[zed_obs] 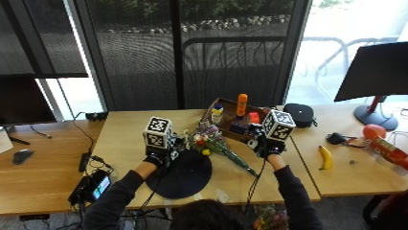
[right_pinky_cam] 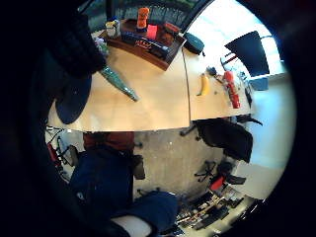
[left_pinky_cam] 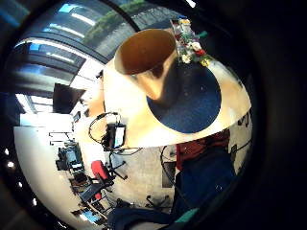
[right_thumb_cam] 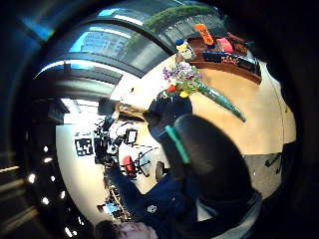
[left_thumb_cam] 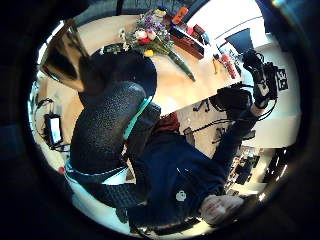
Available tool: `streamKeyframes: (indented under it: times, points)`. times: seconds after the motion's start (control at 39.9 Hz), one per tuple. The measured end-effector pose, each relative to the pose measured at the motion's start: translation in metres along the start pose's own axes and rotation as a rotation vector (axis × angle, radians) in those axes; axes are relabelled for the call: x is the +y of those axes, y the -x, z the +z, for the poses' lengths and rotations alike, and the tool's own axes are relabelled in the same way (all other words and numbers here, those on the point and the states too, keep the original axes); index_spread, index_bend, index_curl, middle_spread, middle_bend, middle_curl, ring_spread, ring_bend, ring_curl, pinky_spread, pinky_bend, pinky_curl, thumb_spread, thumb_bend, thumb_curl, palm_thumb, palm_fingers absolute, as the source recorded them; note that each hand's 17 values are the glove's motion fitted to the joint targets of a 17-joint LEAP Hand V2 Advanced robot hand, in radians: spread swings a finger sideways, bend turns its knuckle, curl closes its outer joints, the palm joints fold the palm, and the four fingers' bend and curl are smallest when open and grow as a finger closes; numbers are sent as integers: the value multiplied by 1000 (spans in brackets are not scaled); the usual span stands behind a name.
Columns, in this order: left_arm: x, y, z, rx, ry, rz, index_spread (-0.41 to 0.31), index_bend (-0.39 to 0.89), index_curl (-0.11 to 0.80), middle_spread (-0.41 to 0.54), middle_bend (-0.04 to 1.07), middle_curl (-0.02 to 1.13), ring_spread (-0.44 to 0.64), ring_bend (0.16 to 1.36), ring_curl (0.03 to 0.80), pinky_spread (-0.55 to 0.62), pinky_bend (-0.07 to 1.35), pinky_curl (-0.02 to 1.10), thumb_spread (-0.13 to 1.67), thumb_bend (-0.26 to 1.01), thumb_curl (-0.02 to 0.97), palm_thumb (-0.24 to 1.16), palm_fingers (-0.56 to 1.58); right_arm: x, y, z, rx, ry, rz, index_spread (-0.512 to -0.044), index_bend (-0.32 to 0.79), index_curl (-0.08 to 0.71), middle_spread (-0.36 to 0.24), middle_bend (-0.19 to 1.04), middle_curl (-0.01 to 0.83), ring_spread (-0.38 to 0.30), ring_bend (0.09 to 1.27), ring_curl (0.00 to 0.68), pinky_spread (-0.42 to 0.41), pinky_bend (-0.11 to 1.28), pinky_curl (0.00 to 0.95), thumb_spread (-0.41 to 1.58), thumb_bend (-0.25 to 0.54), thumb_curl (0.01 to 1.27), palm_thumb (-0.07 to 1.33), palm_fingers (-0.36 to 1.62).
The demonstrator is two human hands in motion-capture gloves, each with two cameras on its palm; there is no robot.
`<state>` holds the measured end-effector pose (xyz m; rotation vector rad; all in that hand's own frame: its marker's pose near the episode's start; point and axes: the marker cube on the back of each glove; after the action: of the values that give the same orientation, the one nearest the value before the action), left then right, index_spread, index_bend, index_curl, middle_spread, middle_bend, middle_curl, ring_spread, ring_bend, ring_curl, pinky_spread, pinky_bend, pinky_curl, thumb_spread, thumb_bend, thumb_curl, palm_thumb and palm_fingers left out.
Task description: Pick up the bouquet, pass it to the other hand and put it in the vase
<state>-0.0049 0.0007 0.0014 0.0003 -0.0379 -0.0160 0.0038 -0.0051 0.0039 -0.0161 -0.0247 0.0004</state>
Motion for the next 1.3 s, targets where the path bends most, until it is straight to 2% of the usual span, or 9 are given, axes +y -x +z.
streamKeyframes:
  times: [0.03, 0.1, 0.2, 0.3, 0.45, 0.68, 0.8, 1.08, 1.3]
  points:
    - [1, 1, 0, -4, 1, -2, -15, 204, 60, 59, 182, 43, 78, 398, 75, 58, 385, 90, 439, 90, 37, 148, 528, 0, -1, 0, -6, 2, 0, -157, 77, 17, -44, 263, 75, -32, 462, 100, 13, 451, 101, 434, 190, 58, 300, 678]
    - [4, 3, 0, -23, 4, -8, -20, 192, 104, 81, 173, 99, 108, 426, 137, 78, 404, 154, 642, 91, 58, 164, 501, -2, -4, 3, -33, 3, 5, -206, 81, 66, -73, 293, 129, -49, 510, 177, 18, 470, 168, 643, 224, 83, 361, 659]
    - [5, 6, 3, -25, 10, -15, -25, 188, 150, 99, 167, 140, 134, 443, 179, 96, 411, 204, 829, 82, 85, 171, 477, -6, -10, 5, -54, -16, 3, -247, 87, 97, -101, 311, 179, -61, 533, 233, 22, 484, 219, 844, 232, 109, 396, 636]
    - [3, 8, 8, -1, 22, -22, -27, 183, 187, 107, 167, 166, 150, 450, 200, 106, 410, 233, 950, 68, 109, 175, 463, -16, -16, 12, -62, -16, -3, -266, 95, 114, -126, 316, 215, -74, 545, 259, 24, 487, 243, 981, 226, 131, 414, 642]
    - [3, 11, 10, 1, 11, -24, -29, 178, 229, 113, 168, 197, 164, 453, 221, 115, 404, 263, 1056, 43, 141, 178, 451, -12, -13, 14, -71, -19, 0, -284, 97, 131, -97, 323, 258, -83, 546, 285, 26, 485, 267, 1101, 204, 160, 431, 636]
    - [8, 11, 8, -21, -20, -40, -30, 172, 274, 114, 171, 233, 170, 457, 243, 120, 395, 298, 1127, 11, 182, 195, 441, 4, -6, 5, -43, -17, 15, -287, 95, 151, -123, 286, 295, -95, 567, 316, 24, 487, 294, 1185, 171, 198, 467, 632]
    - [10, 9, 6, -1, -38, -30, -31, 168, 293, 114, 172, 249, 165, 458, 253, 122, 391, 313, 1146, -7, 200, 203, 437, 6, -5, -2, 31, -4, 64, -279, 93, 157, -105, 321, 327, -105, 557, 324, 17, 478, 301, 1173, 152, 224, 505, 653]
    - [2, 23, 2, 49, -40, -75, -37, 165, 323, 100, 174, 278, 157, 459, 273, 123, 375, 338, 1167, -13, 228, 210, 439, -34, 0, -3, 62, 58, 184, -248, 87, 164, -96, 337, 373, -110, 543, 346, 44, 482, 322, 1119, 86, 262, 558, 634]
    - [16, 11, -7, 139, -7, -20, -42, 165, 338, 94, 170, 296, 148, 463, 286, 116, 357, 352, 1175, -15, 242, 219, 446, -57, 0, 21, 61, 42, 288, -241, 82, 161, -97, 337, 394, -107, 539, 357, 61, 506, 339, 1106, 35, 284, 586, 645]
